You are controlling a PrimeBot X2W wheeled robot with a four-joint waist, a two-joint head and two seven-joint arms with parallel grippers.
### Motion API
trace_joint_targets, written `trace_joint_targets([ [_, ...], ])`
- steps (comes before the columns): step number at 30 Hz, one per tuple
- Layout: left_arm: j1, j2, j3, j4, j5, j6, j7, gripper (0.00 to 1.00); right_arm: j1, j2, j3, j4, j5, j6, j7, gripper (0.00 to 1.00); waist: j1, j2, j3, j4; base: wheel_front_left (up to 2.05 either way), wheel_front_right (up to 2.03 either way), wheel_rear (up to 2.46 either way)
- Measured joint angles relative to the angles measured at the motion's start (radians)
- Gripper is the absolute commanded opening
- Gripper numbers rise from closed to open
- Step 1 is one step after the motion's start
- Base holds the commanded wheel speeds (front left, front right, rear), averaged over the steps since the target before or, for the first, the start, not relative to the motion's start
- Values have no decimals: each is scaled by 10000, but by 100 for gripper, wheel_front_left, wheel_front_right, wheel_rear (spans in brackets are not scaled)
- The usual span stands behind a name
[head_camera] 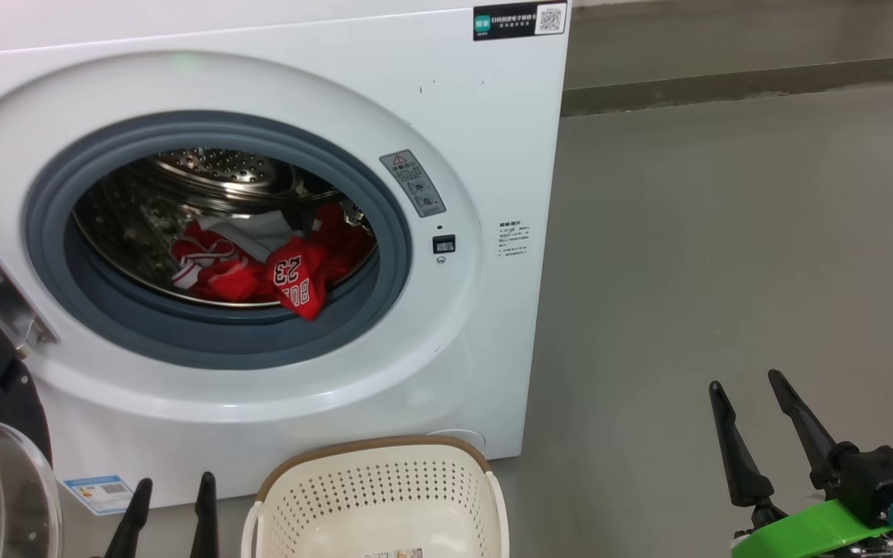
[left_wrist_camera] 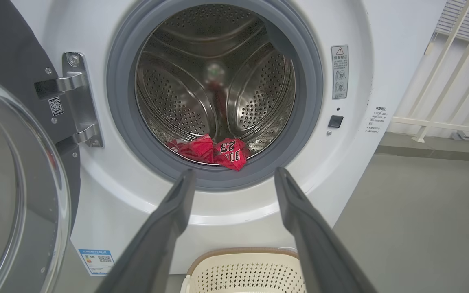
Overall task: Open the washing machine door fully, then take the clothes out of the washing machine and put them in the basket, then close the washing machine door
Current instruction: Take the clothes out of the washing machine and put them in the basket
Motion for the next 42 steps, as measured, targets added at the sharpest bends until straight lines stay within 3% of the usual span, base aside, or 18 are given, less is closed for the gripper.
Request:
trace_joint_targets([
  [33,-47,107,-107,-119,-165,270,228,100,-4,-19,33,-4,27,0,0,100,0,0,227,75,0,0,0],
  [42,-1521,299,-153,38,-150,274,451,100,-400,-6,69,-38,21,0,0,100,0,0,917,152,0,0,0],
])
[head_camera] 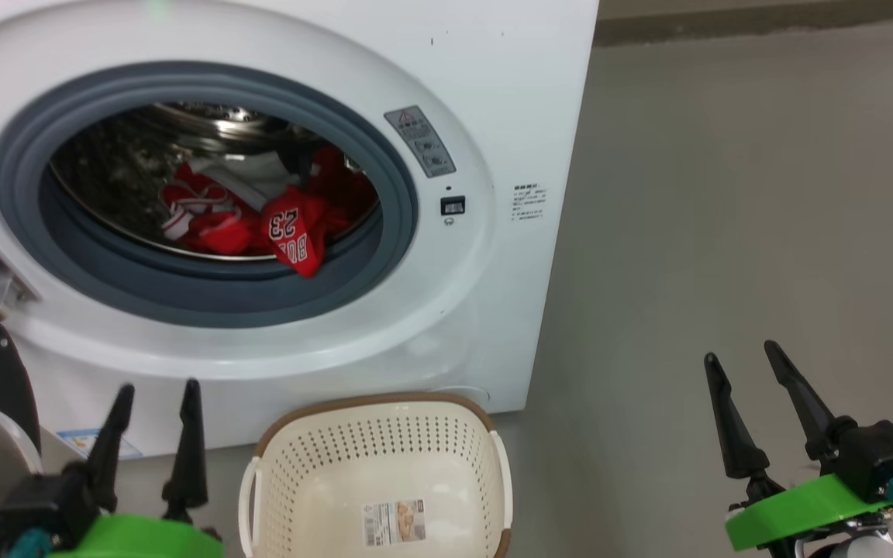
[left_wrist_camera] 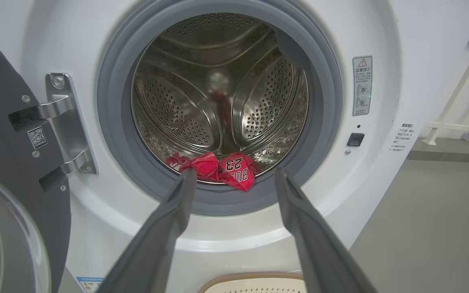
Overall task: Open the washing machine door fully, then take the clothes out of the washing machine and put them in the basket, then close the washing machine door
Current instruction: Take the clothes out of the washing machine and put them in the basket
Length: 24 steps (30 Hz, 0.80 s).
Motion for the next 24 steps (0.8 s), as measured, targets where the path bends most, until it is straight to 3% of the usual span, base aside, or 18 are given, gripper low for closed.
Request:
trace_joint_targets([
  [14,-3691,-38,58,2387,-205,-211,-339,100,-1129,-12,77,-138,-90,0,0,100,0,0,1727,112,0,0,0],
  [24,-6220,-142,59,4447,-539,-846,-470,100,-1707,-90,224,-226,-159,0,0,100,0,0,2844,93,0,0,0],
])
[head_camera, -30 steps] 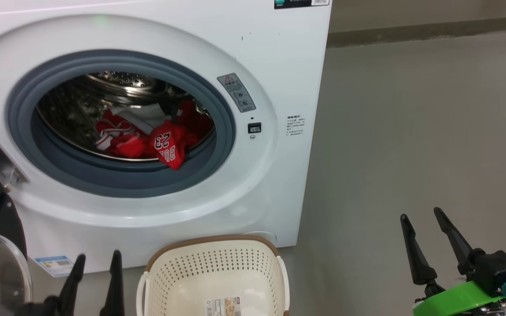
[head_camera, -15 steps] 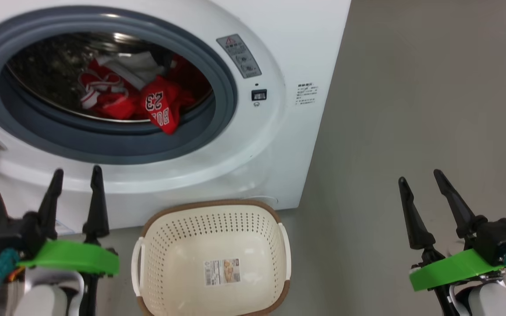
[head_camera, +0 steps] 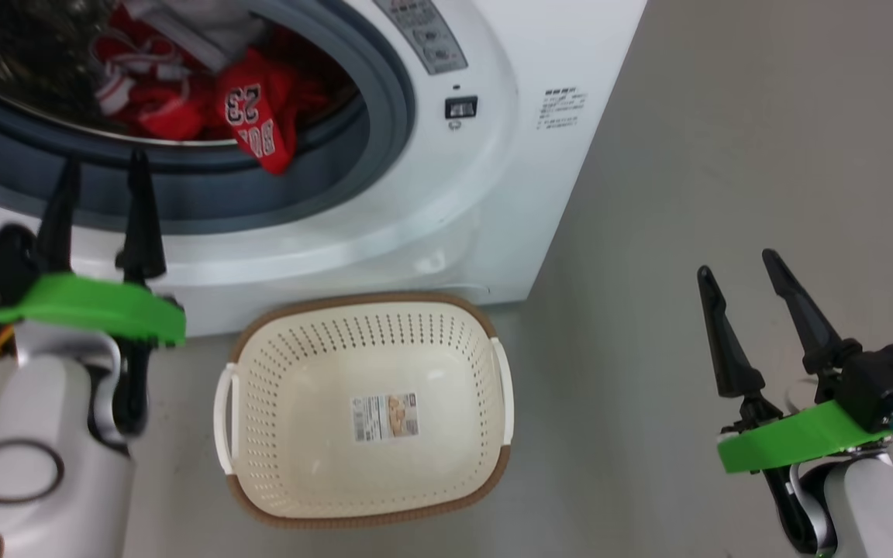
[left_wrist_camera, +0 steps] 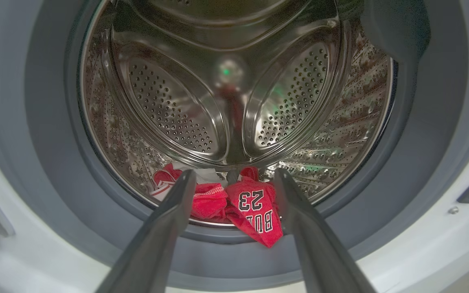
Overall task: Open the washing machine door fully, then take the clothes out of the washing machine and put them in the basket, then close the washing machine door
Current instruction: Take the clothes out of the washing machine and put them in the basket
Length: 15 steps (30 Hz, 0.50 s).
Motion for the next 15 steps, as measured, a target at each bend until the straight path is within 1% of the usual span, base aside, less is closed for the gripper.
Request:
trace_joint_targets([
  [6,-1460,-33,-17,1264,-4,-199,-88,100,-312,-100,23,-56,-21,0,0,100,-1,0,670,-65,0,0,0],
  [7,-1460,-33,-17,1264,-4,-199,-88,100,-312,-100,23,-56,-21,0,0,100,-1,0,670,-65,0,0,0],
  [8,-1978,-38,56,1730,-81,-224,-90,100,-399,-163,61,-77,-36,0,0,100,-1,0,886,-86,0,0,0],
  [12,-2925,-25,232,2535,-230,-307,-173,100,-439,-253,109,-111,-50,0,0,100,0,0,1280,-135,0,0,0],
  [13,-2925,-25,232,2535,-230,-307,-173,100,-439,-253,109,-111,-50,0,0,100,0,0,1280,-135,0,0,0],
  [15,-3565,-40,194,3120,-228,-395,-174,100,-608,-270,109,-148,-50,0,0,100,0,0,1548,-173,0,0,0],
])
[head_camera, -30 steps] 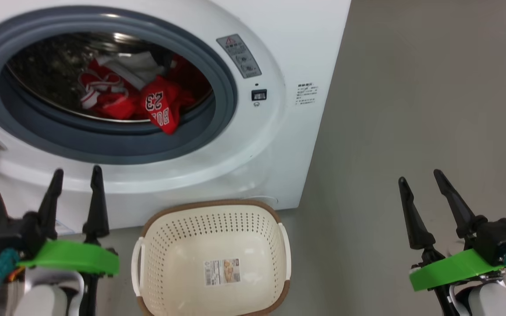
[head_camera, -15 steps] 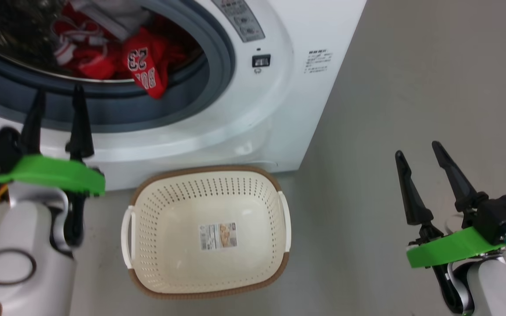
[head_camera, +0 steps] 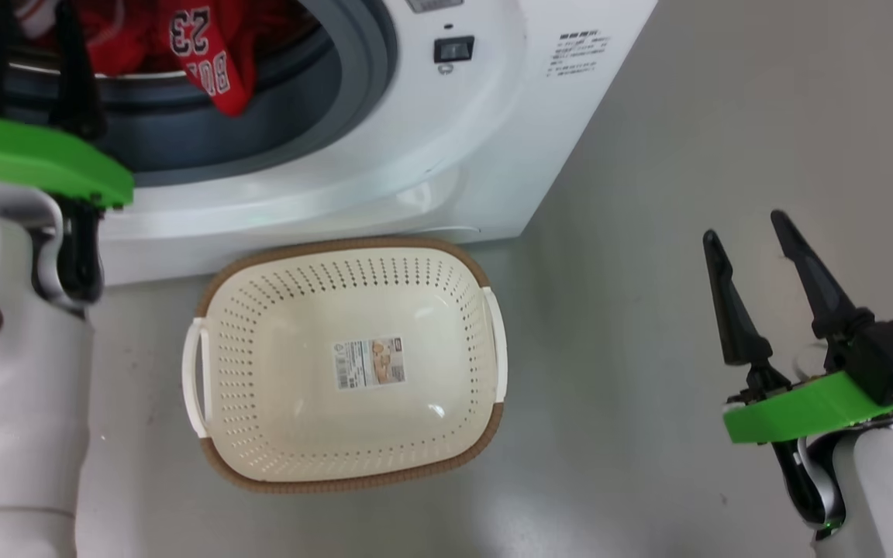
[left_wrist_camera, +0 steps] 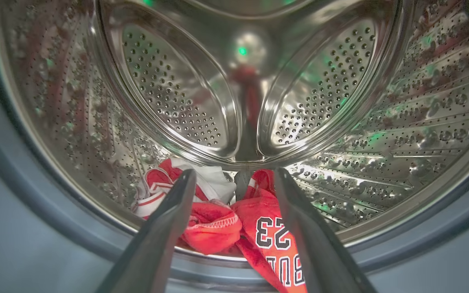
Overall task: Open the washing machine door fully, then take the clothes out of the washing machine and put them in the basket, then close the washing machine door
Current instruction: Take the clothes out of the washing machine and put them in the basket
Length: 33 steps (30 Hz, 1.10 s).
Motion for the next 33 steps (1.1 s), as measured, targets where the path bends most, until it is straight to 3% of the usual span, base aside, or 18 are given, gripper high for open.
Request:
trace_joint_targets([
  [11,-1701,81,-550,2086,566,134,35,100,-478,27,355,-10,0,2,0,100,0,0,634,-209,0,0,0],
  [24,-2901,865,-2029,3925,2209,1162,1087,100,-848,259,520,0,59,2,-2,100,0,0,1171,-739,0,0,0],
  [25,-2948,903,-2104,3973,2234,1225,1104,71,-851,276,523,0,81,2,-2,100,0,0,1198,-771,0,0,0],
  [26,-2987,924,-2165,4011,2291,1260,1131,29,-854,288,523,0,102,0,0,100,-1,0,1224,-799,0,0,0],
  [27,-3034,930,-2209,4059,2293,1279,1133,0,-861,295,523,2,125,0,-2,100,0,0,1247,-822,0,0,0],
  [33,-3167,974,-2311,4247,2345,1313,1248,0,-983,332,510,61,134,0,-2,100,0,0,1295,-863,0,0,0],
])
